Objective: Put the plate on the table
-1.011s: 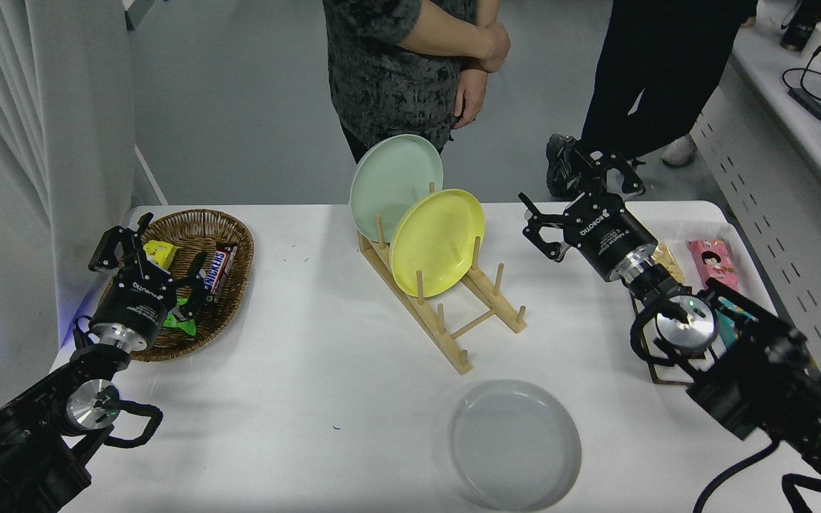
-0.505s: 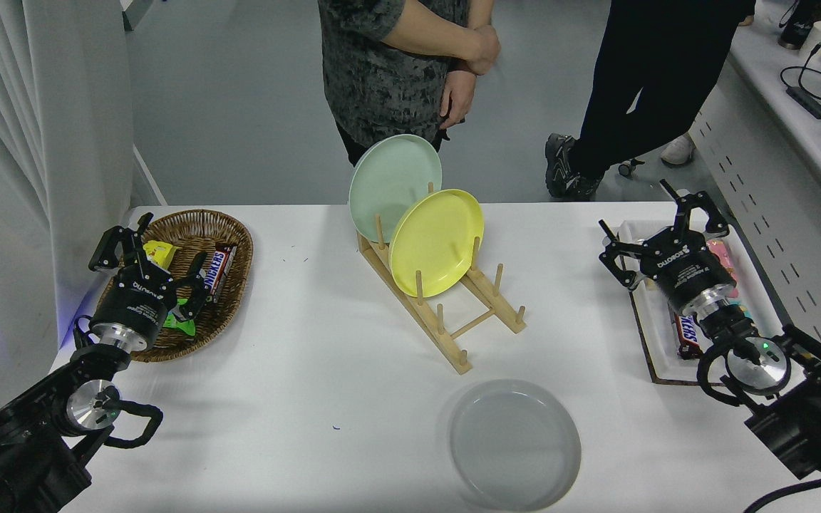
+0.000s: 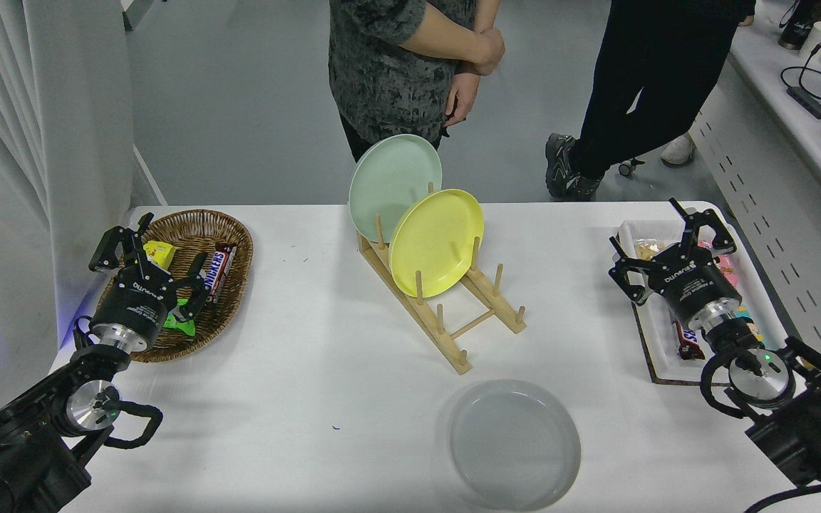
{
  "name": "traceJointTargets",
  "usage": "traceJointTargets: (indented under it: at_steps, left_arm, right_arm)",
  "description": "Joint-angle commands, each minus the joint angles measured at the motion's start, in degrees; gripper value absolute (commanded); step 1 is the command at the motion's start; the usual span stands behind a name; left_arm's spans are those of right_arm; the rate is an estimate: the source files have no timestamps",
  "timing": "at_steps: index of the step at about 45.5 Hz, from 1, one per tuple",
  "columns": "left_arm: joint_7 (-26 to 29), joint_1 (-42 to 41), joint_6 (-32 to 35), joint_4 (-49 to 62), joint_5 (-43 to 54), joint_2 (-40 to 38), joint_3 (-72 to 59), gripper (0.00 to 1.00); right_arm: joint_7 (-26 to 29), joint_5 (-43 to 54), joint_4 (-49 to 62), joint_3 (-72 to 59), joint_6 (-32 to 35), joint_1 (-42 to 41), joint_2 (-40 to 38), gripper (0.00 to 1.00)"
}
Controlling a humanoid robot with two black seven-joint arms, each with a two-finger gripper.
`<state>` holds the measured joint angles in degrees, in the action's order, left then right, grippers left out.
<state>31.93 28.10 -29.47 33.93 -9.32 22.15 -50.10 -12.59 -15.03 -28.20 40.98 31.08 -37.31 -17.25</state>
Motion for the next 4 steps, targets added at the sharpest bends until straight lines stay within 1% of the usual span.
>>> traceJointTargets:
  at_steps: [1,4]
  left_arm:
    - [0.0,-0.1,-0.1,0.0,0.0,0.0,0.0,0.98]
    - [0.1,-0.1,0.0,0.0,0.0,0.0,0.0,0.98]
  right_arm:
    - [-0.1,0.2,0.4,-0.6,-0.7,0.0,0.5,1.0]
    - [0.0,0.2,0.4,-0.6,-0.7,0.0,0.5,1.0]
